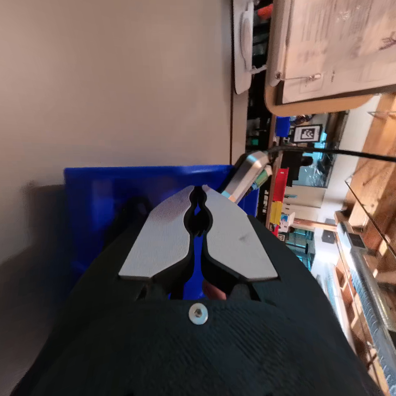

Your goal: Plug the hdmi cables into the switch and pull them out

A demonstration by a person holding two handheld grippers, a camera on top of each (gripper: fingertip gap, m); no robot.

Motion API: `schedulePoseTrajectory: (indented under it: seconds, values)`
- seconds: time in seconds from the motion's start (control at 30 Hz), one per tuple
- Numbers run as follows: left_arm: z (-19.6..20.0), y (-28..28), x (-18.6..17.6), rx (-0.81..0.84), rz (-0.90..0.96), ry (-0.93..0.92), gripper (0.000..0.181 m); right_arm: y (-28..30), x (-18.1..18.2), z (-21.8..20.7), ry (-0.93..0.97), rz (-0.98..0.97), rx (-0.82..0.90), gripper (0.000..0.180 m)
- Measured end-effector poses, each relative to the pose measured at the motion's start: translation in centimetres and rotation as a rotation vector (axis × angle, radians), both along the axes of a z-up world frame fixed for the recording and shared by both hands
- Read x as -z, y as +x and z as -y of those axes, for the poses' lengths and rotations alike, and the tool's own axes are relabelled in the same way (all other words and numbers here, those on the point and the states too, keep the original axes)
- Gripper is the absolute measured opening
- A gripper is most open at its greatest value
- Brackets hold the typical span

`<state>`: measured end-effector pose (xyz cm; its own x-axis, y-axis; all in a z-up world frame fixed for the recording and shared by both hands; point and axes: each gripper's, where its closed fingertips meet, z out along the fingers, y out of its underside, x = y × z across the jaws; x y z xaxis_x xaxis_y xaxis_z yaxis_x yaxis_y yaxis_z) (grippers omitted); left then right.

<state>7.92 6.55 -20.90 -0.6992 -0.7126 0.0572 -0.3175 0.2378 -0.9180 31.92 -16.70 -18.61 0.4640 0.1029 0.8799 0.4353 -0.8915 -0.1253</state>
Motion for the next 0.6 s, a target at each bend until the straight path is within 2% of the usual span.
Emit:
schedulePoseTrajectory:
  seconds: [0.13, 0.23, 0.33, 0.4, 0.5, 0.53, 0.6]
  values:
    - [0.3, -0.3, 0.1, 0.017, -0.001, 0.008, 0.038, 0.7, 1.2, 0.8, 0.147, -0.161, 0.116, 0.000]
    - [0.4, -0.3, 0.2, 0.021, -0.006, 0.013, 0.038, 0.5, 1.4, 1.6, 0.132, -0.192, 0.151, 0.000]
    - [0.4, -0.3, 0.2, 0.025, -0.007, 0.015, 0.038, -0.6, 0.4, 2.4, 0.158, -0.256, 0.177, 0.017]
    - [0.4, -0.3, 0.2, 0.022, -0.007, 0.011, 0.038, -2.0, -1.3, 2.9, 0.242, -0.333, 0.177, 0.027]
    - [0.4, -0.3, 0.2, 0.022, -0.009, 0.008, 0.038, -3.3, -5.2, 3.4, 0.499, -0.456, 0.169, 0.031]
    - [0.4, -0.3, 0.2, 0.024, -0.011, 0.011, 0.038, -2.9, -7.4, 3.4, 0.671, -0.477, 0.179, 0.043]
    - [0.5, -0.3, 0.5, 0.029, -0.025, 0.022, 0.038, -2.0, -11.5, 2.7, 1.086, -0.583, 0.171, 0.049]
